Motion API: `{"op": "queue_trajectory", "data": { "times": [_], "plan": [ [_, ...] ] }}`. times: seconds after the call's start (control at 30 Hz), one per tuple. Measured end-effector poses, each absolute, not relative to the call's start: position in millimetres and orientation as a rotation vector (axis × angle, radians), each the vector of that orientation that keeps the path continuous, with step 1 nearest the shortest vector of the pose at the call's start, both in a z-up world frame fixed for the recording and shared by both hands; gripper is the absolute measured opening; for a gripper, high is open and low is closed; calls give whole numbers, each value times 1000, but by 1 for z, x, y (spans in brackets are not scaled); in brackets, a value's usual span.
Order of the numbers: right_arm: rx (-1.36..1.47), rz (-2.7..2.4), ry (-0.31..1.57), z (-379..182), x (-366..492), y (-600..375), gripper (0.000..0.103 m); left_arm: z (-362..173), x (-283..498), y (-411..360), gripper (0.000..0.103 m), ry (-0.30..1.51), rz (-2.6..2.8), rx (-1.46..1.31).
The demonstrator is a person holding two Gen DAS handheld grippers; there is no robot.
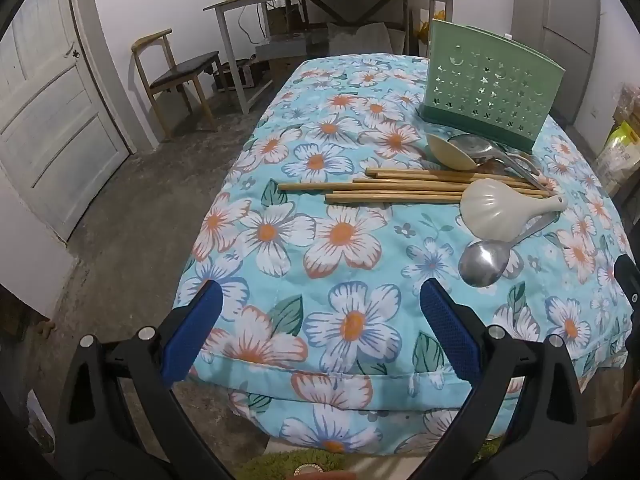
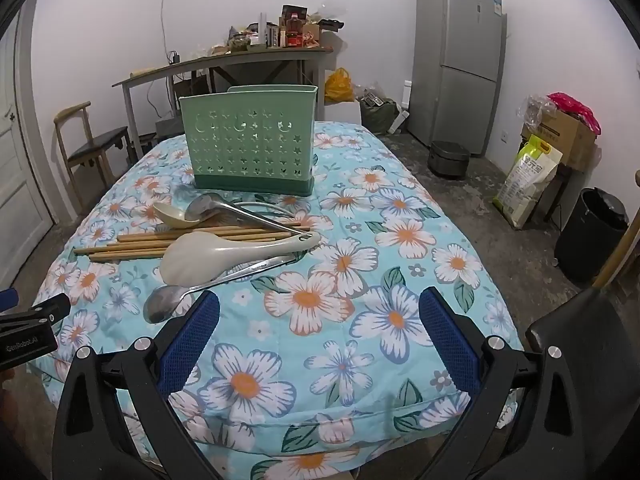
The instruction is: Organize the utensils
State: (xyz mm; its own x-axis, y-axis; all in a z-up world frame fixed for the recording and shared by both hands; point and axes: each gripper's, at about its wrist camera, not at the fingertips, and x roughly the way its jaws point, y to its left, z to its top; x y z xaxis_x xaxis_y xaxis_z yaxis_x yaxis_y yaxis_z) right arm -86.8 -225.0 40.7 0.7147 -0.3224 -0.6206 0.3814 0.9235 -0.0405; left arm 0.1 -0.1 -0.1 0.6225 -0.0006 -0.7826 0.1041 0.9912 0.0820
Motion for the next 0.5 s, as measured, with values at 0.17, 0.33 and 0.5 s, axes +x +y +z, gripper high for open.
{"op": "queue_trajectory", "data": {
  "times": [0.17, 0.33, 0.5],
  "plan": [
    [93, -390, 671, 41, -86, -225, 97, 4, 1, -2, 96, 894, -65, 122],
    [94, -390, 669, 41, -86, -225, 97, 4, -3, -2, 96, 887, -72, 117],
    [94, -389, 670, 42, -86, -224, 97, 6, -2, -1, 96, 891, -73, 110]
  ]
}}
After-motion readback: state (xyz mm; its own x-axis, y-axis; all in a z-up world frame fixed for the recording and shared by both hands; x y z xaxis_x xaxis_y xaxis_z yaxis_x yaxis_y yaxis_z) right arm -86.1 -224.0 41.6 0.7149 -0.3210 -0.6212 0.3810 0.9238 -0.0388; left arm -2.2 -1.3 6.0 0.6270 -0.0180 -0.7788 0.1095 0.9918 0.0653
